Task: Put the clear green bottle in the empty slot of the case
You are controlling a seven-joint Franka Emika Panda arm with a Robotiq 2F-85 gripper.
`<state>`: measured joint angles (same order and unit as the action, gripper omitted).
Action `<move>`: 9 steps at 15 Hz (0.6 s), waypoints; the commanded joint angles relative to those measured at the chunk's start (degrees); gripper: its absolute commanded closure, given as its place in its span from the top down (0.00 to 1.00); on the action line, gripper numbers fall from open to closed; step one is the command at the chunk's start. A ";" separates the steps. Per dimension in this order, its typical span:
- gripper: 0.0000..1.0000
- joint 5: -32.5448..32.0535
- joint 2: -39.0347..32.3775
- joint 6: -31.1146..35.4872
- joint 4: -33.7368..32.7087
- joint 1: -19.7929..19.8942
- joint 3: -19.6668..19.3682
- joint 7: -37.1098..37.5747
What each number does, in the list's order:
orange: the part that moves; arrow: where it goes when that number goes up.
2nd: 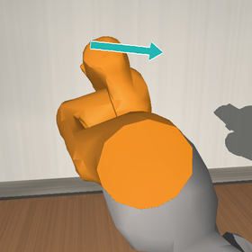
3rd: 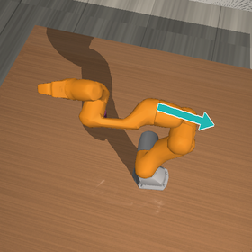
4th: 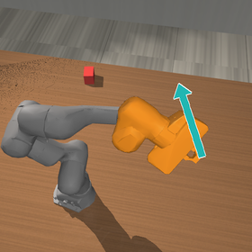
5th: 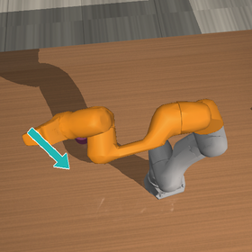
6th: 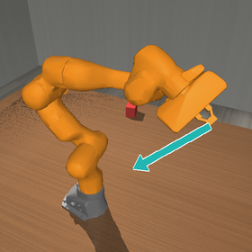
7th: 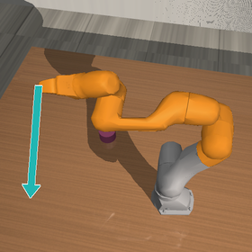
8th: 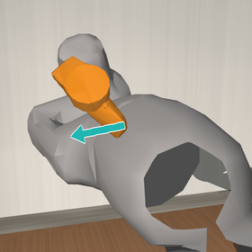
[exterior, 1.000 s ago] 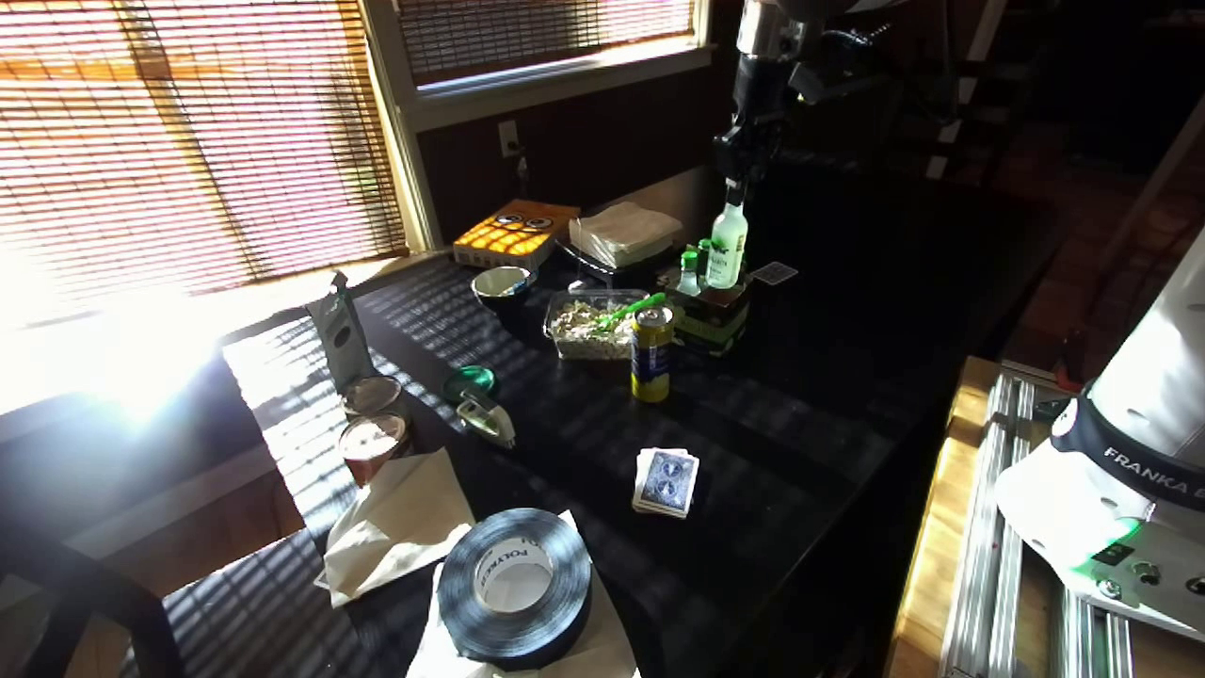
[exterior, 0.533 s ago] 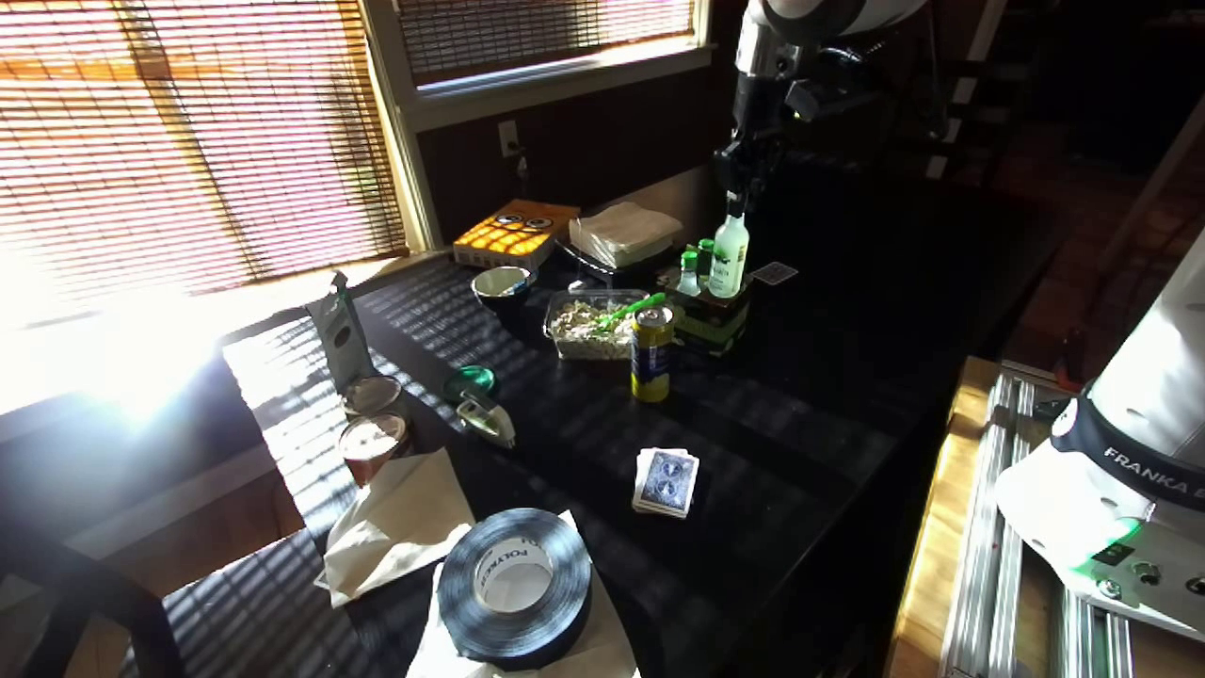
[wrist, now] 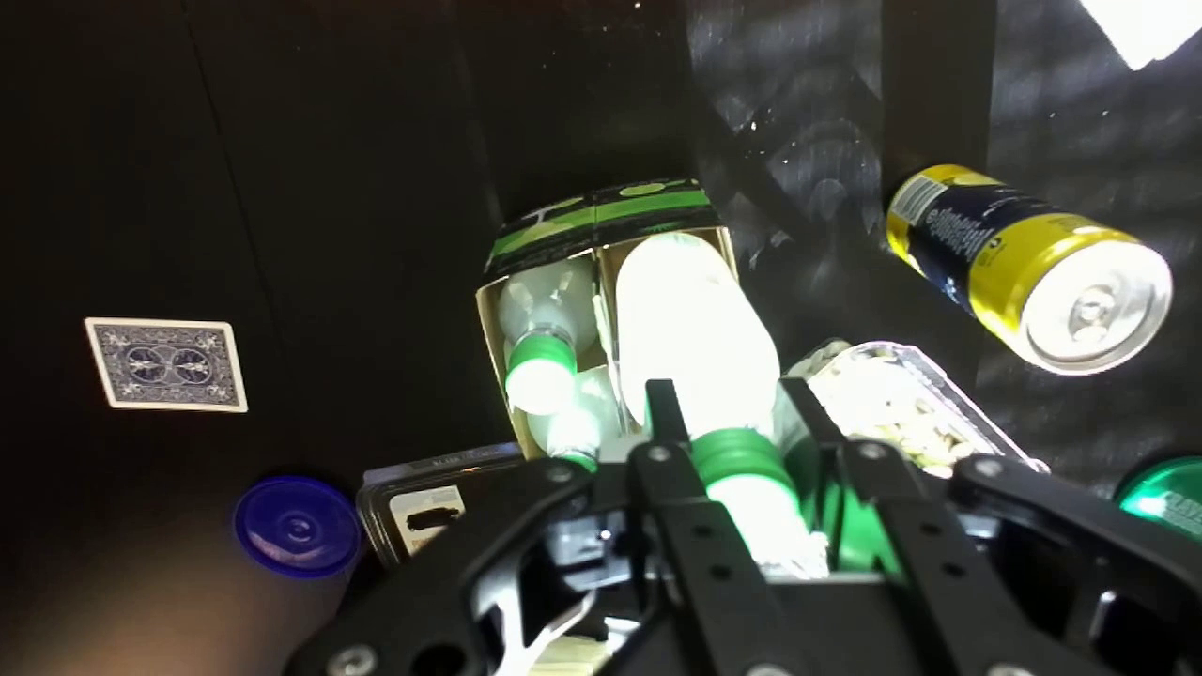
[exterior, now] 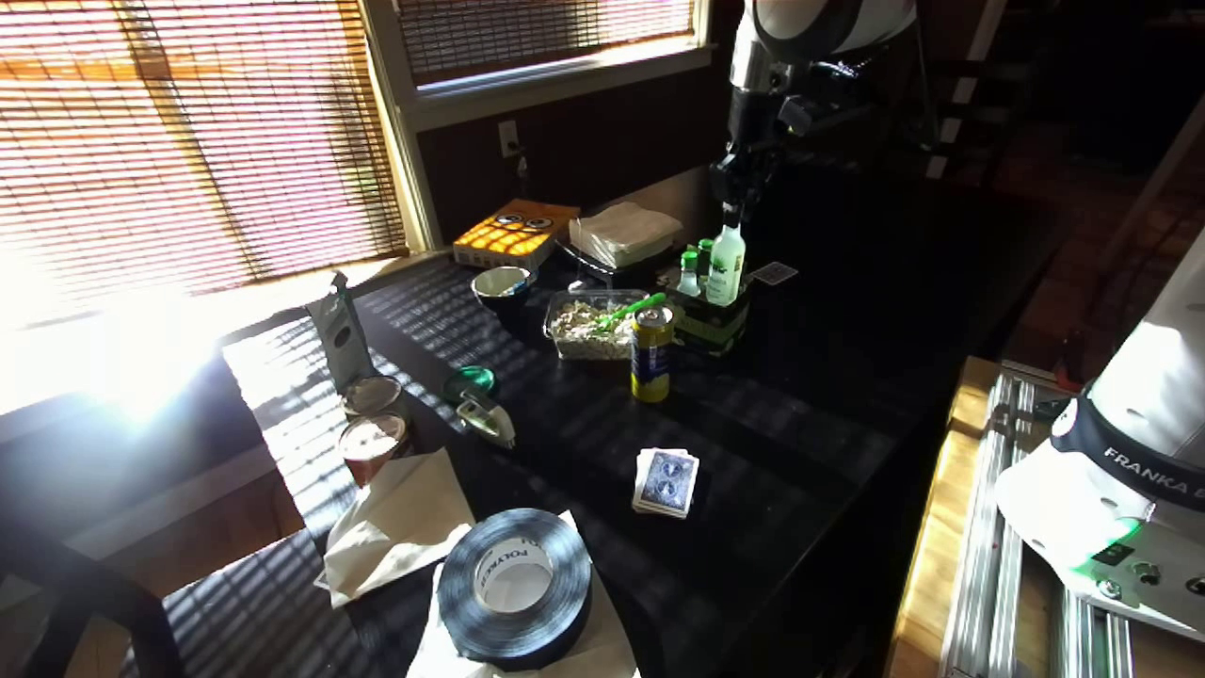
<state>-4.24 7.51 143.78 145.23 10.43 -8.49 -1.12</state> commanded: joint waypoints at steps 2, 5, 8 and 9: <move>0.07 -0.02 -4.06 4.61 -1.14 -0.29 -0.16 1.24; 0.07 -0.47 -7.56 6.29 -1.85 -0.04 -0.44 2.33; 0.07 0.13 -10.47 7.16 -2.34 -0.16 -0.79 3.03; 0.07 0.38 -11.36 7.48 -2.54 -0.28 -0.80 3.22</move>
<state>-4.17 -0.74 150.06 144.57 10.38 -8.94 0.67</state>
